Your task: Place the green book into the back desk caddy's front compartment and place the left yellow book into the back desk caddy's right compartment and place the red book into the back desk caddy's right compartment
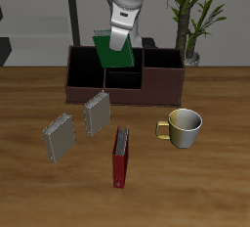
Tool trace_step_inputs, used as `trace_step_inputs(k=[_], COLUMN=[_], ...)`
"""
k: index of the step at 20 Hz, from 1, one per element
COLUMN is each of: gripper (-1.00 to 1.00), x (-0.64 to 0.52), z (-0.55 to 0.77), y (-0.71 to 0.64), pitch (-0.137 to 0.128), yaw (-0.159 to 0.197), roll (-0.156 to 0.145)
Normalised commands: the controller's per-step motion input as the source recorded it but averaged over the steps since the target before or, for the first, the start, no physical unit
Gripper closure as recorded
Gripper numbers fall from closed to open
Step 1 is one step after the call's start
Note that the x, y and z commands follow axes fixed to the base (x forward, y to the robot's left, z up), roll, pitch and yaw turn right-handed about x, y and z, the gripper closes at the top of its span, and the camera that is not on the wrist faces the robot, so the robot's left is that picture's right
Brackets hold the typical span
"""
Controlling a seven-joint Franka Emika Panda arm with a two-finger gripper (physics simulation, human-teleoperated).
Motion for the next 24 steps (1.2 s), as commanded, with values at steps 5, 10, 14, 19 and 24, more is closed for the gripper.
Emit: trace_step_inputs(k=[5, 10, 14, 19, 24], gripper=[1.00, 1.00, 1.00, 1.00, 1.00], x=[0.02, 0.13, 0.07, 0.05, 0.07], z=[-0.06, 0.04, -0.09, -0.04, -0.09], y=[0.06, -0.09, -0.04, 0.00, 0.08], pitch=[0.037, 0.009, 0.053, 0.006, 0.023], yaw=[0.046, 0.021, 0.010, 0.017, 0.022], roll=[-0.021, -0.043, -0.030, -0.015, 0.000])
